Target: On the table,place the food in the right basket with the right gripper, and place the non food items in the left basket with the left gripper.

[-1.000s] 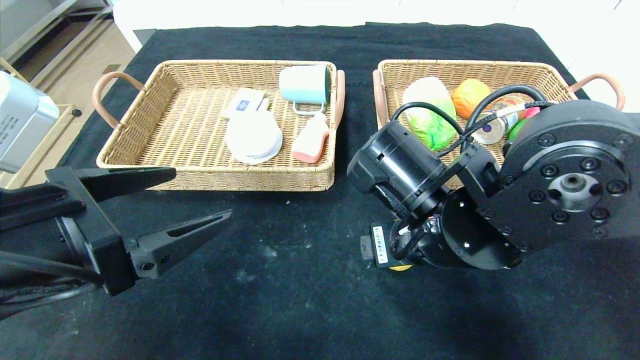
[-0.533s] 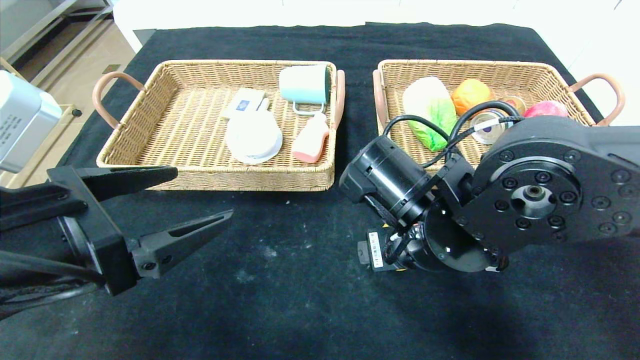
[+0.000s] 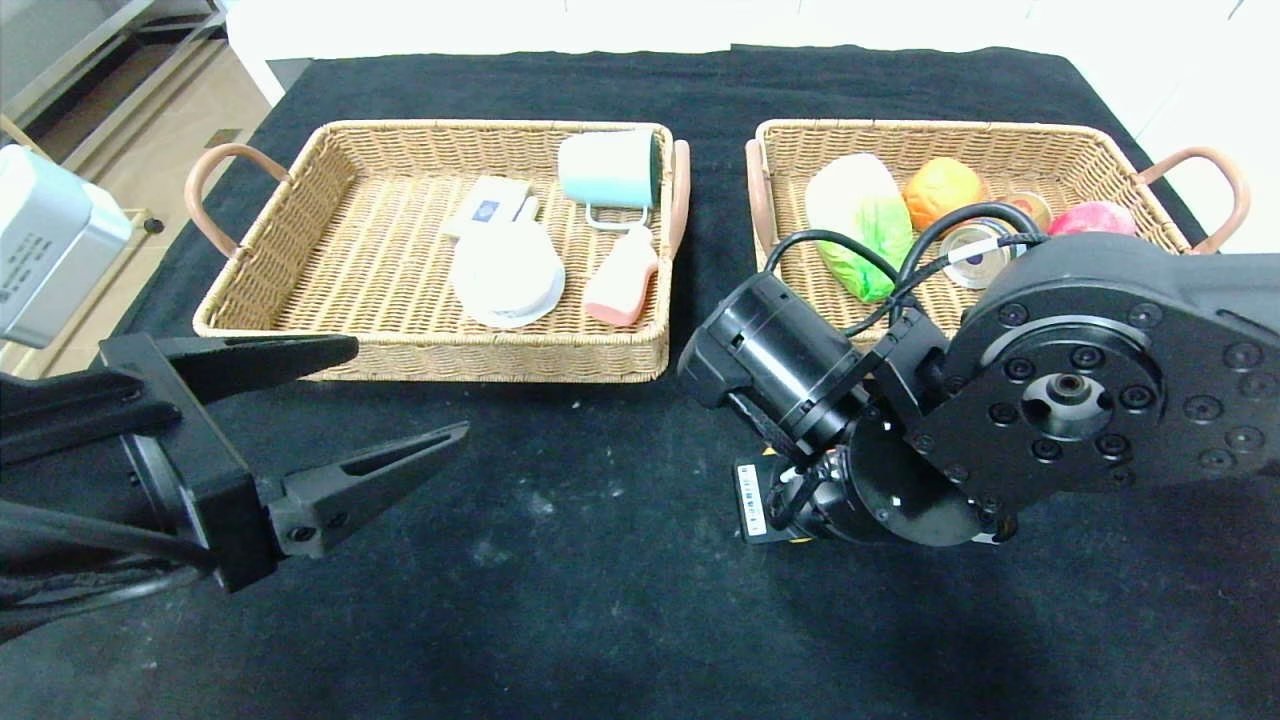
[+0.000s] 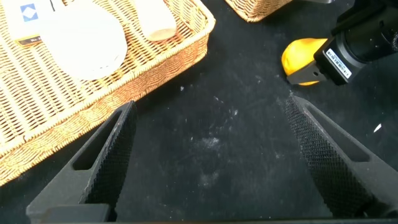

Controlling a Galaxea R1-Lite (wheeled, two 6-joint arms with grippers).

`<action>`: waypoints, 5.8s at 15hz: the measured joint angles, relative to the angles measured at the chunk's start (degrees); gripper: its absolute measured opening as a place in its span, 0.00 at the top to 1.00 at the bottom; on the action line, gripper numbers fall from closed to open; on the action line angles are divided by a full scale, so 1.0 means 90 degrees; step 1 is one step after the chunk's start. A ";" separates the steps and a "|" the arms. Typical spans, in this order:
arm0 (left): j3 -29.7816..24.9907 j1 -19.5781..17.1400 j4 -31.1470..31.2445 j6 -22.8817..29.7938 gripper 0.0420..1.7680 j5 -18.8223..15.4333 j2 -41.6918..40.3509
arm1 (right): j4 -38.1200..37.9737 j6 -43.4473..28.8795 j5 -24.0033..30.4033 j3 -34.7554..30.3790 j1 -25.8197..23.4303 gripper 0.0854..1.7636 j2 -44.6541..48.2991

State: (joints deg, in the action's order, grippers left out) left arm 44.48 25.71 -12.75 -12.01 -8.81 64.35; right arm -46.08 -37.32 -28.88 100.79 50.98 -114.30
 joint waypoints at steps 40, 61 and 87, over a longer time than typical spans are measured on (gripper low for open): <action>-0.0089 0.0004 -0.0031 -0.0211 0.03 0.0009 0.0294 | 0.2941 0.3320 0.0717 -0.1246 -0.1837 0.35 0.2281; -0.0114 0.0004 -0.0072 -0.0211 0.03 0.0019 0.0332 | 0.5655 0.3798 0.1100 -0.1307 -0.2146 0.14 0.1008; 0.0085 -0.1731 0.4519 0.0034 0.03 0.1174 -0.3718 | 0.0607 0.4917 0.3481 -0.5190 -0.4070 0.04 0.8913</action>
State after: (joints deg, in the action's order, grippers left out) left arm 45.25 10.13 27.92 -11.70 1.76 30.89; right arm -40.62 6.94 2.45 54.08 14.35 -34.08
